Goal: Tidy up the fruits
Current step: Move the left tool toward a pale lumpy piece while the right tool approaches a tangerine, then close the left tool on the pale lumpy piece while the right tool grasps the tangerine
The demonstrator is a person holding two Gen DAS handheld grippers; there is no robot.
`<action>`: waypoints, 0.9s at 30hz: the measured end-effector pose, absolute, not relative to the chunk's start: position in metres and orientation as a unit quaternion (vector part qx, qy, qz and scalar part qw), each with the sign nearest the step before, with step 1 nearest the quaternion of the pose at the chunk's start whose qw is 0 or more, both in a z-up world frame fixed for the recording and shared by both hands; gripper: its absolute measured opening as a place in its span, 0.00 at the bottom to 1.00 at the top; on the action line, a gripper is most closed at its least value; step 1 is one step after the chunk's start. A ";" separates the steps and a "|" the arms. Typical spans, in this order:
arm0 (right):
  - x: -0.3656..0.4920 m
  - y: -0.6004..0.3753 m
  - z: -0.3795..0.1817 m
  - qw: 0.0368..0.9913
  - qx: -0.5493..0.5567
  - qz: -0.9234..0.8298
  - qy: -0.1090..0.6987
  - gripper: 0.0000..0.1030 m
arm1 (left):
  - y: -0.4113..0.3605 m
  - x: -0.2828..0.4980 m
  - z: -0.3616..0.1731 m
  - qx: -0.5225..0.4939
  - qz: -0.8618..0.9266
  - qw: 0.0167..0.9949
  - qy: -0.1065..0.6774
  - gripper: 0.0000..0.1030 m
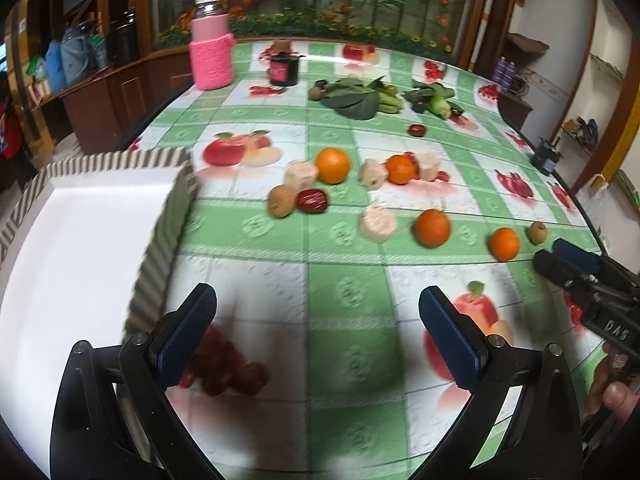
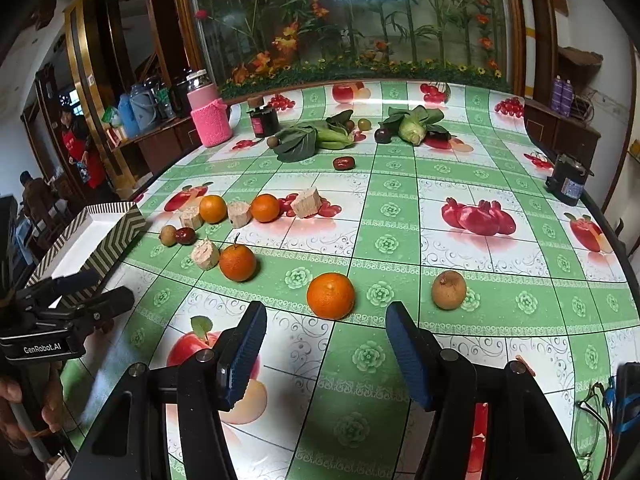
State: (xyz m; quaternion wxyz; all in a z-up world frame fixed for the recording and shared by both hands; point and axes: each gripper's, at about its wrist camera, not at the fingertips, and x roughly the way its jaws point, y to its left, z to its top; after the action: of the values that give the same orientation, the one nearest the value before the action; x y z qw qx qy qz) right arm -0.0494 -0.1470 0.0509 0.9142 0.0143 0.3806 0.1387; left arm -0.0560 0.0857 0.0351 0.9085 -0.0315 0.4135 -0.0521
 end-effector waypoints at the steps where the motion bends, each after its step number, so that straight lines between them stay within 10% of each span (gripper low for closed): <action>1: -0.049 -0.147 0.050 0.914 0.013 0.138 0.381 0.59 | 0.082 -0.053 0.035 -0.030 -0.056 0.907 0.416 1.00; 27: -0.007 -0.138 0.026 0.894 -0.028 0.152 0.421 0.42 | 0.050 0.001 0.022 0.020 -0.073 0.893 0.444 0.89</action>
State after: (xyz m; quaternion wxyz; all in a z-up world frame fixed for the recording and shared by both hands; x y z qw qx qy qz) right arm -0.0066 -0.1375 0.0259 0.8938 -0.0276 0.4211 0.1517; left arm 0.0006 0.0501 0.0220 0.8928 0.0199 0.4440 -0.0726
